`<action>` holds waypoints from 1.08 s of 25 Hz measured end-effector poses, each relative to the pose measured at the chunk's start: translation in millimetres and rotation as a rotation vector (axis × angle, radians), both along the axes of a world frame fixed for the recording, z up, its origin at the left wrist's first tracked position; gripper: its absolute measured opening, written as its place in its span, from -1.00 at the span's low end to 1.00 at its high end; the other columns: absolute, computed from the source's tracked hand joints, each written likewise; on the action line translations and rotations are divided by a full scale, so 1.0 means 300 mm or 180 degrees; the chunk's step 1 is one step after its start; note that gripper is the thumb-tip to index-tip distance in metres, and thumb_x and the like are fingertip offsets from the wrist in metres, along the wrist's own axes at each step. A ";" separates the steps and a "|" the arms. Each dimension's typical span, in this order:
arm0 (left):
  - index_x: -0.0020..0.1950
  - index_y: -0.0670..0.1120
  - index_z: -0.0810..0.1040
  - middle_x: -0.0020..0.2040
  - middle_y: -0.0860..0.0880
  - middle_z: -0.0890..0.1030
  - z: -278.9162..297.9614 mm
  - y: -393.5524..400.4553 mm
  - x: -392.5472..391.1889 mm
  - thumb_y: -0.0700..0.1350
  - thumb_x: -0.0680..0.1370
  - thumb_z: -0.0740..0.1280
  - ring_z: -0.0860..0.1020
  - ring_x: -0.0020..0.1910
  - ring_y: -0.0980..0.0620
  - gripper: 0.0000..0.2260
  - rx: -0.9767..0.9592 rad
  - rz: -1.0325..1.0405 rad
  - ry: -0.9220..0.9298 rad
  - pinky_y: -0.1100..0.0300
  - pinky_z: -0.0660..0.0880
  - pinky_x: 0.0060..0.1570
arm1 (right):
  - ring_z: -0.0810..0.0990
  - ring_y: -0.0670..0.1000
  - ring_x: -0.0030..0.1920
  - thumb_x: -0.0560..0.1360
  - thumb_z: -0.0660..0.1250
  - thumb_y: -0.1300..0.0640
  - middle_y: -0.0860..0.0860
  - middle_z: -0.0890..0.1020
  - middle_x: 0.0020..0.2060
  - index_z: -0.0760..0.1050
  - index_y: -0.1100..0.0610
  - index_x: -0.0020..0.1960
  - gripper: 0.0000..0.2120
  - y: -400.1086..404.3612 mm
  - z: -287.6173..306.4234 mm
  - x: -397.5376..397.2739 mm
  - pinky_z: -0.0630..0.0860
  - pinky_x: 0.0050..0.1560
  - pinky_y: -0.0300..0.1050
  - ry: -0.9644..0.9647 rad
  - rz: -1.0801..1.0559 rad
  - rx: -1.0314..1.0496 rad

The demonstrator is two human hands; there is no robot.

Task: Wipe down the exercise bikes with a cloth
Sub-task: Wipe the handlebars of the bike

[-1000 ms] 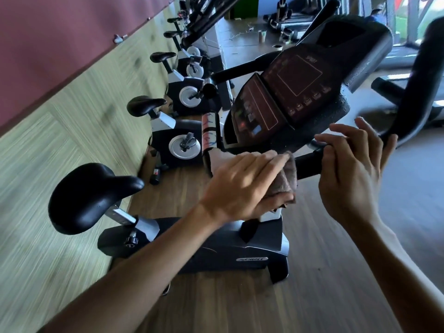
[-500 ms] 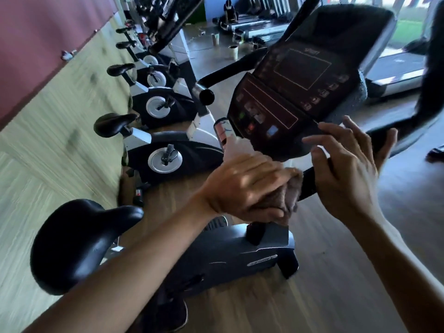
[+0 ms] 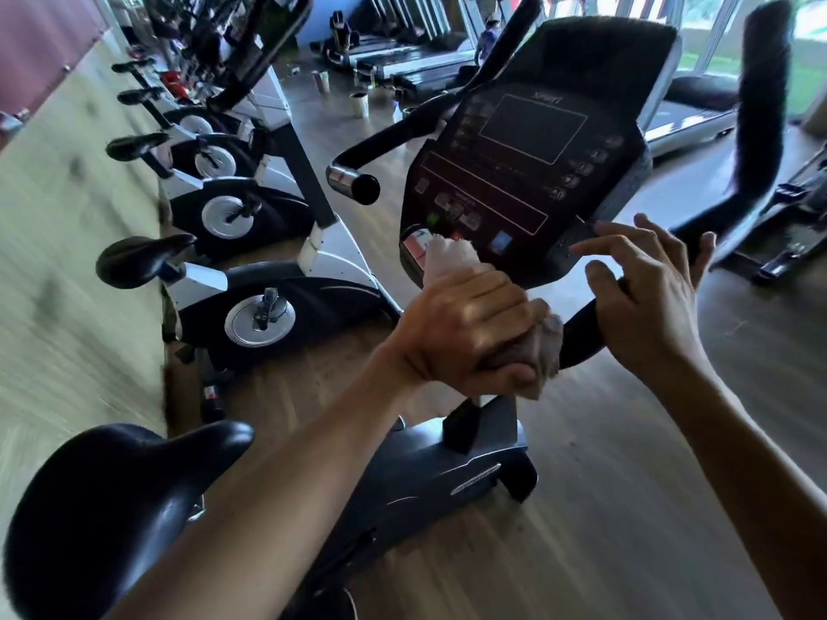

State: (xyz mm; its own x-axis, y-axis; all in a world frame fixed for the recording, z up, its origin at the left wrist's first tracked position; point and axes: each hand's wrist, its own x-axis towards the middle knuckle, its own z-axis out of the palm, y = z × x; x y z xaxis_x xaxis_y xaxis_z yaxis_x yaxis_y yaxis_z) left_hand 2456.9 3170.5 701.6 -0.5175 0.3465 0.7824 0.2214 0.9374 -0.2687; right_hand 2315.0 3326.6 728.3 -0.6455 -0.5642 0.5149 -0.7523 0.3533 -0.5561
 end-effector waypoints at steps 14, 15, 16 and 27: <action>-0.12 -0.22 0.65 -0.18 -0.14 0.64 -0.023 -0.102 -0.020 0.20 0.61 0.05 0.59 -0.18 -0.16 -0.43 0.0529 0.0187 0.0297 -0.05 0.48 -0.02 | 0.38 -0.03 0.44 0.56 0.18 0.12 -0.13 0.60 0.23 0.61 -0.06 0.01 -0.76 -0.084 -0.010 0.131 -0.13 0.59 0.22 0.0317 -0.0592 -0.0427; -0.13 -0.21 0.64 -0.19 -0.14 0.63 -0.015 -0.111 -0.020 0.21 0.61 0.03 0.58 -0.20 -0.14 -0.42 0.0389 0.0008 0.0237 -0.04 0.48 -0.05 | 0.38 0.00 0.45 0.56 0.18 0.13 -0.11 0.61 0.23 0.61 -0.02 0.03 -0.77 -0.081 -0.013 0.137 -0.12 0.59 0.22 0.0531 -0.0454 -0.0443; -0.12 -0.22 0.64 -0.20 -0.14 0.63 0.008 -0.152 -0.026 0.23 0.62 0.00 0.58 -0.21 -0.13 -0.39 0.0290 -0.0137 0.0121 -0.03 0.49 -0.06 | 0.38 0.02 0.47 0.56 0.19 0.13 -0.09 0.61 0.23 0.61 0.01 0.04 -0.78 -0.080 -0.015 0.145 -0.10 0.58 0.23 0.0734 -0.0315 -0.0397; -0.12 -0.20 0.64 -0.22 -0.12 0.62 0.045 -0.241 -0.040 0.23 0.63 -0.01 0.58 -0.21 -0.12 -0.38 0.0282 -0.0271 -0.0084 -0.01 0.48 -0.07 | 0.36 0.04 0.51 0.62 0.14 0.01 -0.05 0.59 0.30 0.54 0.10 0.21 -0.70 -0.095 -0.025 0.198 0.08 0.51 0.33 0.1155 -0.0174 -0.0070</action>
